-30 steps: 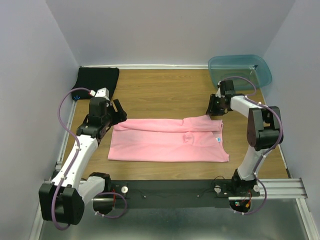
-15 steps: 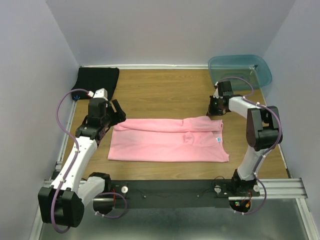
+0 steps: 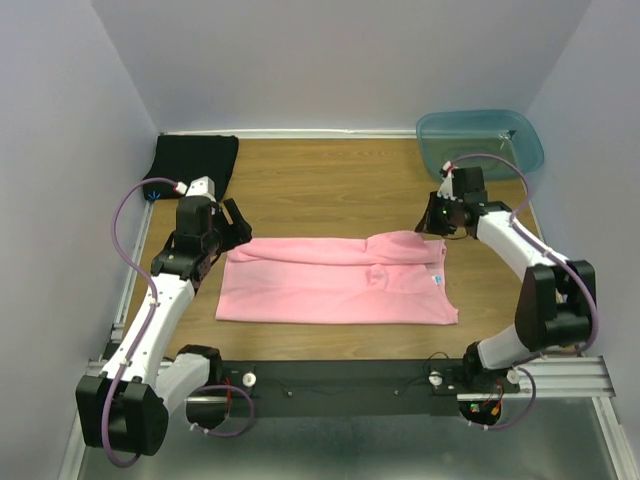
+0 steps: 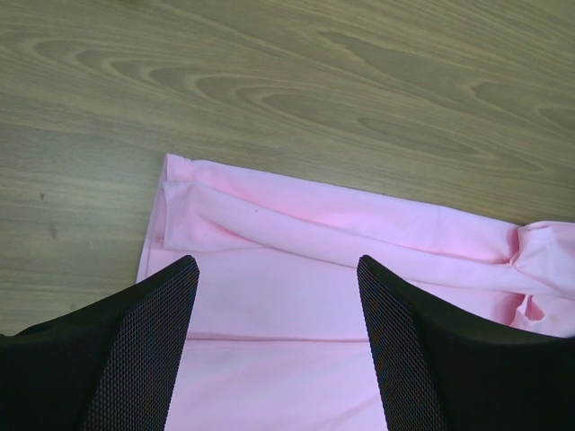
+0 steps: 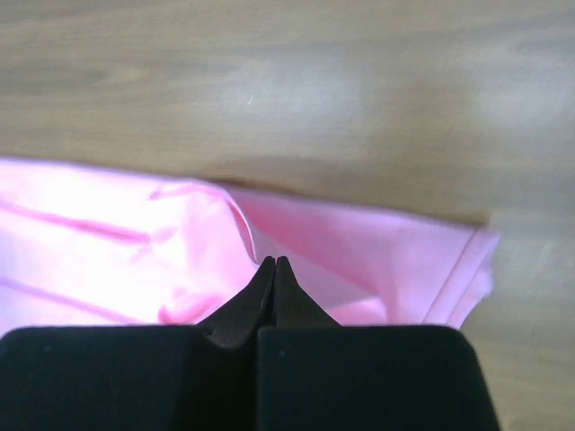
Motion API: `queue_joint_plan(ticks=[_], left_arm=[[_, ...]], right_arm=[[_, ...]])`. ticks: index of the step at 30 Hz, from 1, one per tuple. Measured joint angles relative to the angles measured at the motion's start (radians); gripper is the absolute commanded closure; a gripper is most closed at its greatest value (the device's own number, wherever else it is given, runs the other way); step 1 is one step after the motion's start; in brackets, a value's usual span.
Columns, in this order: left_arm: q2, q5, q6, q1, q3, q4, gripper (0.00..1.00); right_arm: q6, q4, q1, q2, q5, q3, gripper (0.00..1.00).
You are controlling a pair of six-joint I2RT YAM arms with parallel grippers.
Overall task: Fold and stack the t-shirts
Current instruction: Fold the tshirt
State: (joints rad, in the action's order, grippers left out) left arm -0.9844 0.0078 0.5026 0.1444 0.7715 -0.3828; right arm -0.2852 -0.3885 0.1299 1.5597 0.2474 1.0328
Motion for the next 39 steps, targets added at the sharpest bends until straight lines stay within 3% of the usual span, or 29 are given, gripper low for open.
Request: queue_joint_plan(ticks=[10, 19, 21, 27, 28, 31, 37, 39], left_arm=[[-0.001, 0.0, 0.0, 0.0, 0.0, 0.022, 0.2], [-0.003, 0.0, 0.0, 0.0, -0.003, 0.04, 0.2], [-0.003, 0.0, -0.001, 0.0, -0.009, 0.046, 0.2], [-0.017, 0.001, 0.0, 0.0, -0.026, 0.049, 0.2], [-0.021, 0.002, 0.0, 0.0, -0.026, 0.051, 0.2], [-0.049, 0.008, 0.0, 0.0, -0.026, 0.062, 0.21], [-0.132, 0.019, 0.005, 0.0, -0.027, 0.067, 0.25], [-0.163, 0.01, 0.027, 0.0, -0.029, 0.055, 0.16]], right_arm=[[-0.122, -0.137, 0.0, -0.377, 0.137, -0.281, 0.99], [-0.265, -0.212, 0.0, -0.517, 0.184, -0.481, 0.98], [-0.3, -0.232, 0.0, -0.548, 0.18, -0.51, 0.88], [-0.376, -0.267, 0.0, -0.628, 0.137, -0.536, 0.75], [-0.385, -0.27, 0.0, -0.646, 0.123, -0.536, 0.65], [-0.392, -0.293, 0.0, -0.676, 0.087, -0.526, 0.49], [-0.386, -0.308, 0.0, -0.669, 0.043, -0.441, 0.43], [-0.383, -0.302, 0.0, -0.658, 0.037, -0.412, 0.43]])
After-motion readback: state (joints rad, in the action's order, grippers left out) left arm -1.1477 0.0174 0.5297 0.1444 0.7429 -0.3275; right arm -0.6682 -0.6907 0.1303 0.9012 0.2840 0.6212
